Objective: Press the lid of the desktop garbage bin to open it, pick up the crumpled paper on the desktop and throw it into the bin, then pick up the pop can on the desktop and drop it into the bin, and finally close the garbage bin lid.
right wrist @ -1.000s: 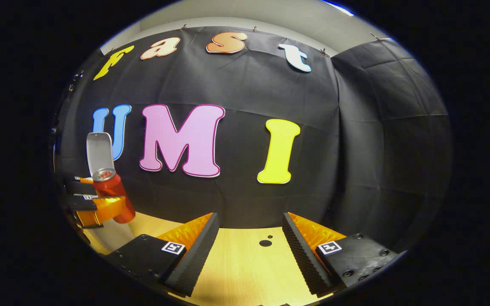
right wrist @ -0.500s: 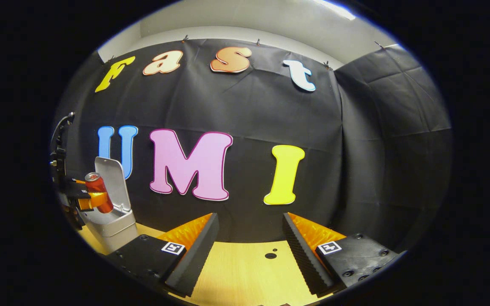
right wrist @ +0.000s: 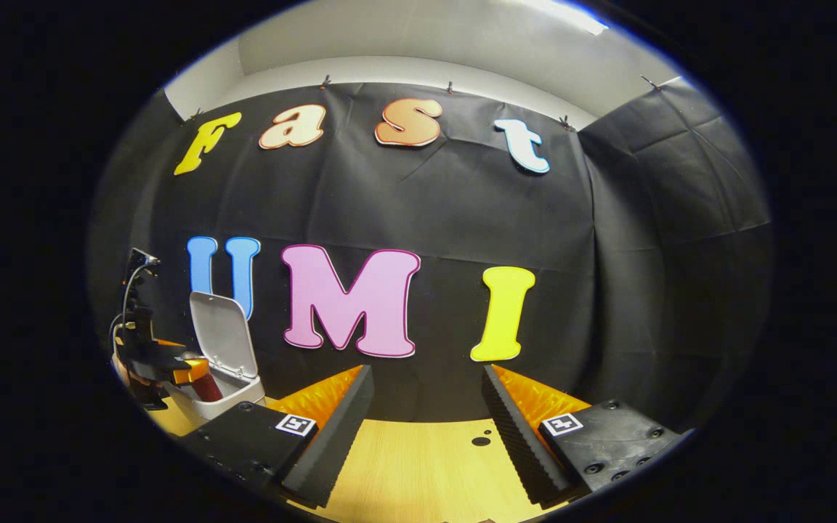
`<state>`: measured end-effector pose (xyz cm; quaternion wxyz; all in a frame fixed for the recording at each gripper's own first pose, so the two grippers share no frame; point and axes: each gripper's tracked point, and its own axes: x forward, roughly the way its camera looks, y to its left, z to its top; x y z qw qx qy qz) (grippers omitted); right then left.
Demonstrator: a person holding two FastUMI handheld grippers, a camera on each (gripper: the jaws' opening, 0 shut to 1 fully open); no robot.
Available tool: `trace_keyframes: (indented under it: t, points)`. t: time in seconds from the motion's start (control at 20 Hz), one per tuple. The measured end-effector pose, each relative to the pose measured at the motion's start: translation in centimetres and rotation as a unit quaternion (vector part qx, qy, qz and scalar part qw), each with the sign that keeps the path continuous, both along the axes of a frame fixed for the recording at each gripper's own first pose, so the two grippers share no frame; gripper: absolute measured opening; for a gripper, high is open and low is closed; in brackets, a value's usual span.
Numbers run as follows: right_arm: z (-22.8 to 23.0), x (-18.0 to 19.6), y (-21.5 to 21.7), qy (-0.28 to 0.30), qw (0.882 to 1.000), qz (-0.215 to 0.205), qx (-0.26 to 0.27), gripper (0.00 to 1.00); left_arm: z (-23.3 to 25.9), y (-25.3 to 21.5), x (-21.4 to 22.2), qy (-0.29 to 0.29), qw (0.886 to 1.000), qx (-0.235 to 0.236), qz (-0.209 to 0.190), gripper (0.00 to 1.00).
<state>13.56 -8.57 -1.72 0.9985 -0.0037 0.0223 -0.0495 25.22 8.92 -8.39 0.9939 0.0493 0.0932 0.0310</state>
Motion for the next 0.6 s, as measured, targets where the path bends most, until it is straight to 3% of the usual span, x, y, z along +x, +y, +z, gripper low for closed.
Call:
trace_keyframes:
  t: [0.25, 0.45, 0.5, 0.55, 0.6]
  points:
    - [-0.2, -0.8, 0.5, 0.002, 1.000, 0.011, -0.001, 0.96, 1.3, 1.4, -0.8, -0.003, 0.999, -0.020, 0.033, 0.91]
    - [0.2, -0.3, 1.0, 0.000, 1.000, 0.022, -0.002, 0.96, 6.6, 2.3, -0.3, -0.028, 0.999, -0.023, 0.036, 0.92]
    - [0.3, 0.0, 1.2, -0.001, 1.000, 0.025, 0.000, 0.87, 8.1, 2.4, 0.0, -0.034, 0.999, -0.028, 0.033, 0.92]
    - [0.5, 0.2, 1.5, -0.001, 1.000, 0.029, 0.004, 0.96, 9.7, 2.3, 0.5, -0.041, 0.998, -0.035, 0.029, 0.92]
    - [0.6, 0.6, 1.9, -0.002, 0.999, 0.034, 0.007, 0.96, 11.3, 2.5, 1.2, -0.043, 0.998, -0.040, 0.027, 0.91]
